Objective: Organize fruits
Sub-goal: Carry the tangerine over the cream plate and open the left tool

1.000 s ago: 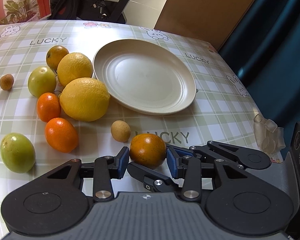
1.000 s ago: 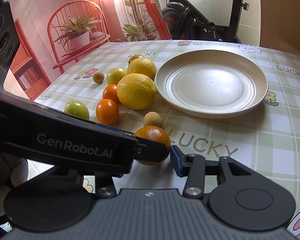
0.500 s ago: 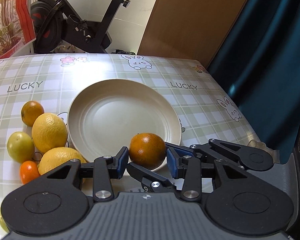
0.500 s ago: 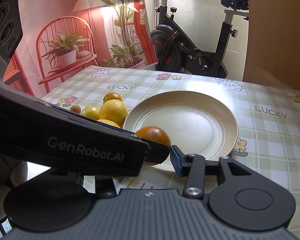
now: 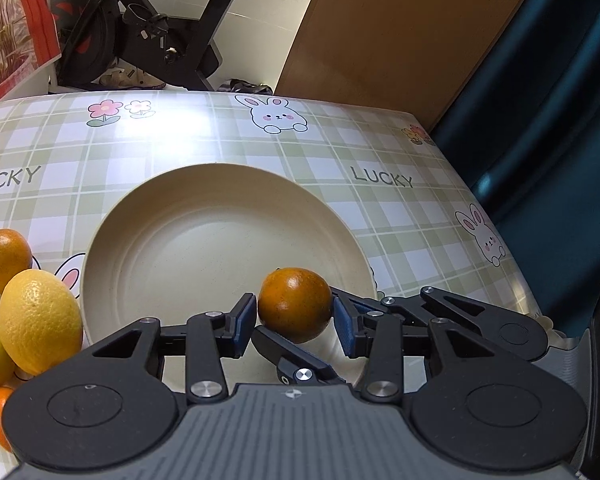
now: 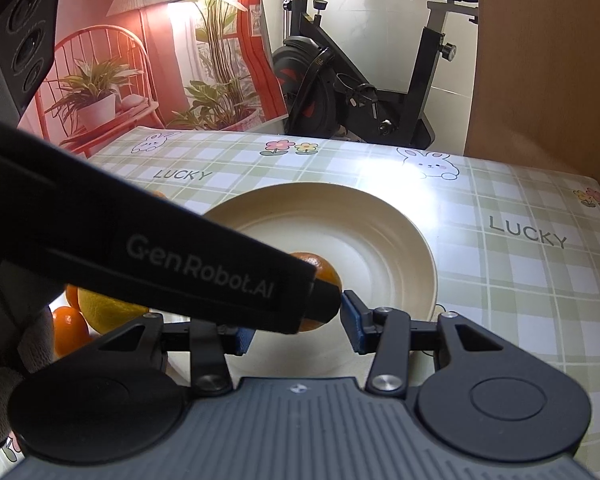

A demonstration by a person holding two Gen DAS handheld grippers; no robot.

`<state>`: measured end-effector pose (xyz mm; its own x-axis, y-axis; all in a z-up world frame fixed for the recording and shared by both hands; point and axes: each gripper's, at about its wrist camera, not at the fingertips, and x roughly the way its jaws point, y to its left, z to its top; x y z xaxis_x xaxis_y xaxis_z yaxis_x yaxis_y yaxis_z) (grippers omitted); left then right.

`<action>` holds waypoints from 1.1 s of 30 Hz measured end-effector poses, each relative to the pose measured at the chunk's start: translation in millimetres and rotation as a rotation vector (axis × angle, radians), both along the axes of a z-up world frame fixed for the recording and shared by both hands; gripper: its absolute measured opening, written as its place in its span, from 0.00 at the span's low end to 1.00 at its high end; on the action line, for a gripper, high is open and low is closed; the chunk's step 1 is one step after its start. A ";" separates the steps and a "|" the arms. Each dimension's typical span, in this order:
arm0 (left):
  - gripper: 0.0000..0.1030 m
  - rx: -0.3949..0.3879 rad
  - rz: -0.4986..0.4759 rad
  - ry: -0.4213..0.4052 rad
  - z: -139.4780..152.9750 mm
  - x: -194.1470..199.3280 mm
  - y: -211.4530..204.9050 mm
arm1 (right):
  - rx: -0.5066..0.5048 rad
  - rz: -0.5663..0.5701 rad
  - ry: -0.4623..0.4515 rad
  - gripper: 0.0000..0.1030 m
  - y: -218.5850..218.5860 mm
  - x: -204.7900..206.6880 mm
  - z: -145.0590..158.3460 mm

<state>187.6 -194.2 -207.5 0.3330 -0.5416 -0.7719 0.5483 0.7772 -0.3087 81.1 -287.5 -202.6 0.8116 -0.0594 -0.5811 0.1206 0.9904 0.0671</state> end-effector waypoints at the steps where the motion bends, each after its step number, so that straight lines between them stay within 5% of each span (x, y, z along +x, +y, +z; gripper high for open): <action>1: 0.43 0.003 0.000 -0.001 -1.1 0.1 -2.1 | 0.002 -0.006 0.004 0.45 -1.5 1.2 -0.7; 14: 0.44 0.022 -0.010 -0.004 -5.6 -3.8 -9.3 | 0.036 -0.073 0.019 0.46 -9.0 -0.3 -6.2; 23: 0.52 -0.091 0.055 -0.008 22.1 -14.7 27.3 | 0.033 -0.141 -0.037 0.54 -4.3 -18.1 3.9; 33: 0.62 -0.066 0.280 -0.131 47.2 -45.0 89.5 | 0.005 -0.145 -0.123 0.84 21.7 -39.0 19.4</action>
